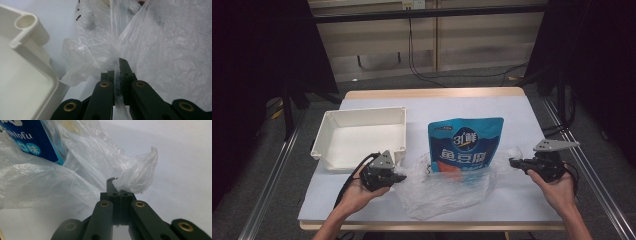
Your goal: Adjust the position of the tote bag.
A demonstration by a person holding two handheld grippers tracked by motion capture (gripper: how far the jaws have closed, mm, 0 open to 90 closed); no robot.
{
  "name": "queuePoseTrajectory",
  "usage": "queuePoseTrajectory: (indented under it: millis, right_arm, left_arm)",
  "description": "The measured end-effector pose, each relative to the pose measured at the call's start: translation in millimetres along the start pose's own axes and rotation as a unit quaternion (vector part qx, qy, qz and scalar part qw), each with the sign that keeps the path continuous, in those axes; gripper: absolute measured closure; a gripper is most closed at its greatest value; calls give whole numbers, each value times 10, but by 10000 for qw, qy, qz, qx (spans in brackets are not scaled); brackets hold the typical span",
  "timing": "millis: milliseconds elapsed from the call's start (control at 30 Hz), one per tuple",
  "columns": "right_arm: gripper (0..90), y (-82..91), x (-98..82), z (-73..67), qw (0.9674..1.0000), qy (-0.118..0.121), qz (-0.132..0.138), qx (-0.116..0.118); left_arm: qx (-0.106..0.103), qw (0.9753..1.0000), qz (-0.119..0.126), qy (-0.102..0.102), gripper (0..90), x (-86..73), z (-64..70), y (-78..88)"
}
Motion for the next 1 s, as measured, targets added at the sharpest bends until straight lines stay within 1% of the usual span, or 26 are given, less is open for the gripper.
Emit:
queuePoseTrajectory:
  millis: [33,100,133,200,233,267,300,333,367,433,467,500,533,567,600,633,667,700,733,767,800,833,867,933,967,1000]
  right_arm:
    - [900,-9,-14,0,10000,-2,-30,-3]
    - [900,-52,-55,8,10000,0,-89,-9]
    - [900,-73,-77,11,9999,-19,-129,-24]
    - [900,-105,-101,18,9998,26,-190,-59]
    - [900,-118,-111,17,9998,18,-205,-47]
    - [900,-132,-117,17,9998,16,-190,-40]
    - [900,-145,-133,15,9998,-10,-216,-33]
    - [900,-186,-171,17,9995,40,-302,-44]
    - [900,-186,-171,17,9995,40,-302,-44]
    - [900,-220,-199,19,9992,48,-384,-45]
    - [900,-220,-199,19,9992,48,-384,-45]
    - [900,-228,-204,23,9992,42,-392,-41]
    - [900,-250,-220,32,9991,47,-426,-55]
    - [900,-257,-229,31,9990,40,-450,-49]
    - [900,-257,-229,31,9990,40,-450,-49]
    - [900,-266,-242,34,9988,56,-479,-69]
    - [900,-294,-267,31,9985,67,-538,-59]
    - [900,-294,-267,31,9985,67,-538,-59]
    - [900,-318,-284,25,9981,82,-599,-72]
    - [900,-328,-295,28,9978,146,-641,-75]
    - [900,-328,-295,28,9978,146,-641,-75]
    - [900,-340,-303,25,9977,155,-660,-96]
    - [900,-354,-328,28,9970,138,-750,-133]
    - [900,-365,-330,33,9971,163,-737,-120]
    - [900,-385,-352,66,9968,138,-765,-173]
    - [900,-385,-352,66,9968,138,-765,-173]
  left_arm:
    - [14,10000,-11,53,900,-9,4,-18]
    - [13,10000,-43,35,900,-29,-3,-53]
    - [6,10000,-68,65,900,-40,0,-67]
    - [0,9999,-114,49,900,-60,0,-92]
    - [19,9998,-187,27,900,-71,-1,-96]
    - [32,9998,-176,79,900,-75,6,-110]
    - [26,9998,-199,52,900,-83,3,-120]
    - [88,9996,-252,4,900,-96,-11,-141]
    - [88,9996,-252,4,900,-96,-11,-141]
    - [123,9995,-304,-7,900,-114,-32,-155]
    - [250,9993,-283,40,900,-118,-46,-166]
    - [238,9992,-328,63,900,-136,-52,-175]
    - [121,9987,-479,-129,900,-165,-78,-153]
    - [132,9984,-525,-175,900,-178,-94,-146]
    - [151,9989,-448,-78,900,-177,-91,-167]
    - [154,9990,-400,100,900,-179,-74,-188]
    - [81,9988,-478,-7,900,-198,-74,-199]
    - [81,9988,-478,-7,900,-198,-74,-199]
    - [27,9986,-527,-57,900,-211,-68,-207]
    - [82,9988,-489,50,900,-210,-57,-227]
    - [62,9989,-465,40,900,-212,-58,-240]
    - [49,9988,-486,89,900,-214,-57,-240]
    - [105,9984,-547,42,900,-226,-81,-233]
    - [73,9987,-476,136,900,-225,-81,-250]
    - [57,9987,-474,187,900,-231,-92,-245]
    - [57,9987,-474,187,900,-231,-92,-245]
Point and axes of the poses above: each handheld gripper's, and its own axes: y roughly backward along the jaws, x roughly out of its top, z roughly to its right, the point moved 9 cm from there along -y, roughly forward along the jaws, and after that the axes turned 2 degrees about z, right-handed, at the moved point
